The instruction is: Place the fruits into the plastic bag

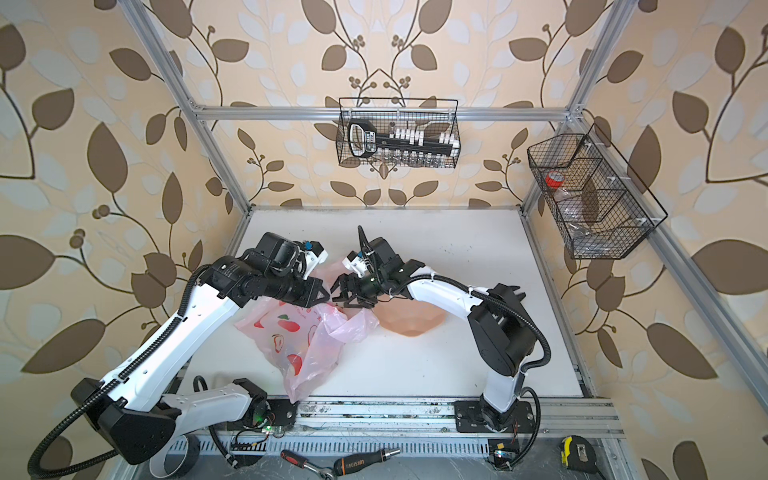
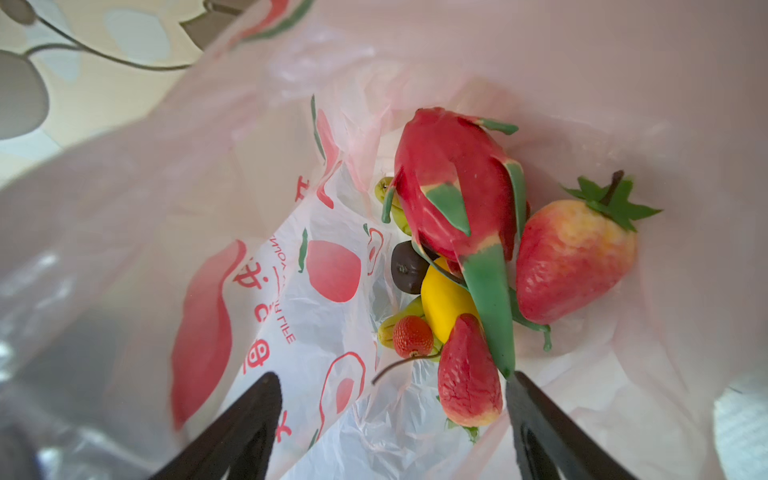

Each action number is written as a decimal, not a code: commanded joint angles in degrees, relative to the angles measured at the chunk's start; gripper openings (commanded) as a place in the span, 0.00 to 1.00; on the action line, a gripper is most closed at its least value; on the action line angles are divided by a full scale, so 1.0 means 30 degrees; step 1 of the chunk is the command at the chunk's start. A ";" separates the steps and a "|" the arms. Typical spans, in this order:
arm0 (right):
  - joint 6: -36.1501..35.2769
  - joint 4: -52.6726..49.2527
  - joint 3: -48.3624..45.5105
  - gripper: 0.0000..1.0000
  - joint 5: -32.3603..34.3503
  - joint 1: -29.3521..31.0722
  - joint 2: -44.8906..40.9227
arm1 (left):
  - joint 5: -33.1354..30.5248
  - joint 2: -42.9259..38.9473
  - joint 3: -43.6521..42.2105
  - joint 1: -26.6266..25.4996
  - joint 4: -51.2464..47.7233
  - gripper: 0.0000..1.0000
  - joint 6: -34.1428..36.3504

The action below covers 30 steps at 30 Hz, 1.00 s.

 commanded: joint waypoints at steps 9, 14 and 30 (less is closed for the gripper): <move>-0.2216 -0.4412 -0.0008 0.93 0.3520 -0.3480 -0.4579 | -0.0174 -0.1401 -0.0285 0.0111 -0.0730 0.00 0.0067; -0.0087 -0.4279 -0.3311 1.00 0.1842 -0.5086 -0.8711 | -0.0143 -0.1342 -0.0354 0.0111 -0.0515 0.00 -0.0100; 0.9810 0.6188 -1.1037 1.00 0.2667 -0.0337 -1.0646 | 0.1200 -0.1284 -0.1784 0.0104 0.0793 0.01 -0.0076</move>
